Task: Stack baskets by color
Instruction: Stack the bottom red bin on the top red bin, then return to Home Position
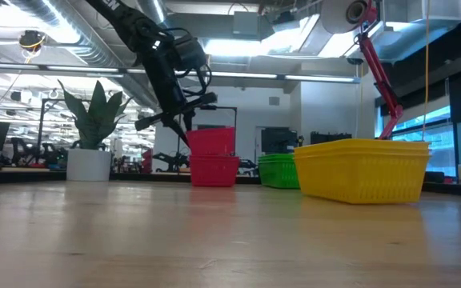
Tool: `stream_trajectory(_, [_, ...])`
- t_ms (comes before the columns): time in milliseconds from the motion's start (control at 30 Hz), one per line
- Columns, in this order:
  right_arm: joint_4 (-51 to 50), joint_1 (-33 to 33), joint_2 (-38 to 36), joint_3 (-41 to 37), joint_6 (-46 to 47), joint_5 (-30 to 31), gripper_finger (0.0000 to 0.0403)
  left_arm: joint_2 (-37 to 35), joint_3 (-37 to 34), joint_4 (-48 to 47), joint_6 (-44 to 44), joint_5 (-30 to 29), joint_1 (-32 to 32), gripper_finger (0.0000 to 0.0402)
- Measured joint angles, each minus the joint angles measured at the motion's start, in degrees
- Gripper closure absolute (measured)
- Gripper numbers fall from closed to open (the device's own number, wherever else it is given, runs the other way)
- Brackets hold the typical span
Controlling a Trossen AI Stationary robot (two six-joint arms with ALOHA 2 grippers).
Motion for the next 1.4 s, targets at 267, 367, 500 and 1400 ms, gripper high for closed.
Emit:
stream_trajectory(267, [0.0, 0.0, 0.0, 0.0, 0.1, 0.0, 0.0247, 0.0, 0.0, 0.0, 0.9, -0.8, 0.0, 0.0348])
stream_trajectory(367, [0.0, 0.0, 0.0, 0.0, 0.0, 0.0, 0.0247, 0.0, 0.0, 0.0, 2.4, -2.6, 0.0, 0.0348])
stream_trajectory(500, [0.0, 0.0, 0.0, 0.0, 0.0, 0.0, 0.0247, 0.0, 0.0, 0.0, 2.7, -2.8, 0.0, 0.035])
stream_trajectory(1400, [0.1, 0.0, -1.1, 3.3, -0.8, 0.4, 0.0393, -18.0, 0.0, -5.7, 42.8, 11.5, -9.3, 0.0401])
